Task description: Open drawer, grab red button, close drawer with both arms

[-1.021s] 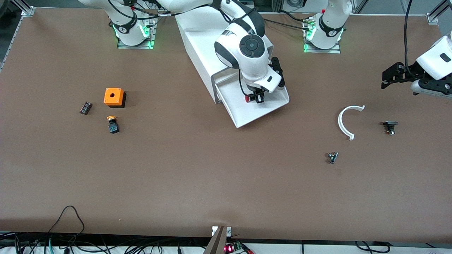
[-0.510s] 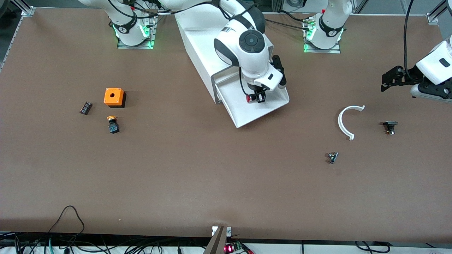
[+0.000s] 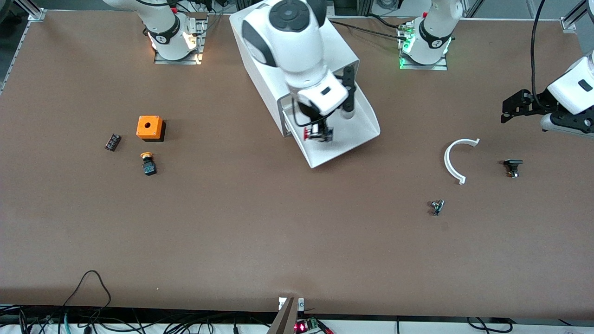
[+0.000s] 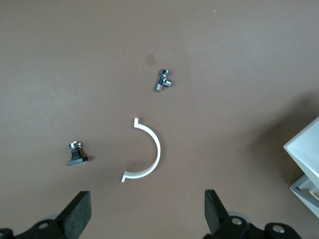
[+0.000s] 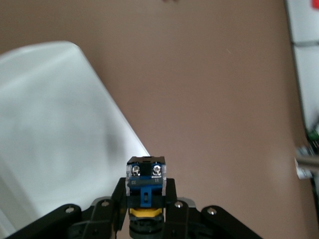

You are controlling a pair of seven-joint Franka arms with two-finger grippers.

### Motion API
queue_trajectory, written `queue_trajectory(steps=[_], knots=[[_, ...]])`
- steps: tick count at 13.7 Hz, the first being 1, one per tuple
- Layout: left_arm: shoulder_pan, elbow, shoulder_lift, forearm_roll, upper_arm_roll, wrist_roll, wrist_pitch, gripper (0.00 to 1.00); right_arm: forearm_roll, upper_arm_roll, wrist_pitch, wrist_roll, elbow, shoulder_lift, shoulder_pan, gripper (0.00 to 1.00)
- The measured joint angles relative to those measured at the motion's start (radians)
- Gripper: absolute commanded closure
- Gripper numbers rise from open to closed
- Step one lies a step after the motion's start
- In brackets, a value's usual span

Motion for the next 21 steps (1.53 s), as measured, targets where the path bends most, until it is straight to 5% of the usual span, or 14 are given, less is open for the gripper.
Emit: queue_trajectory(steps=[3,10,15,21], knots=[[-0.019,-0.008,0.043,-0.015,-0.007,-0.111,0.041,0.00,0.000,-0.056,0.008,0.106,-0.132,-0.074,-0.064,0.78],[-0.235,-0.224,0.266,-0.020,-0.082,-0.627,0.477,0.00,-0.012,-0.066,0.036,0.406,-0.483,-0.230,-0.262,0.78],[-0.325,-0.245,0.382,-0.020,-0.085,-0.782,0.594,0.00,-0.098,-0.068,0.049,0.591,-0.725,-0.293,-0.367,0.75],[-0.397,-0.341,0.380,-0.154,-0.145,-0.835,0.596,0.00,-0.110,-0.064,0.407,0.604,-1.045,-0.315,-0.403,0.74]])
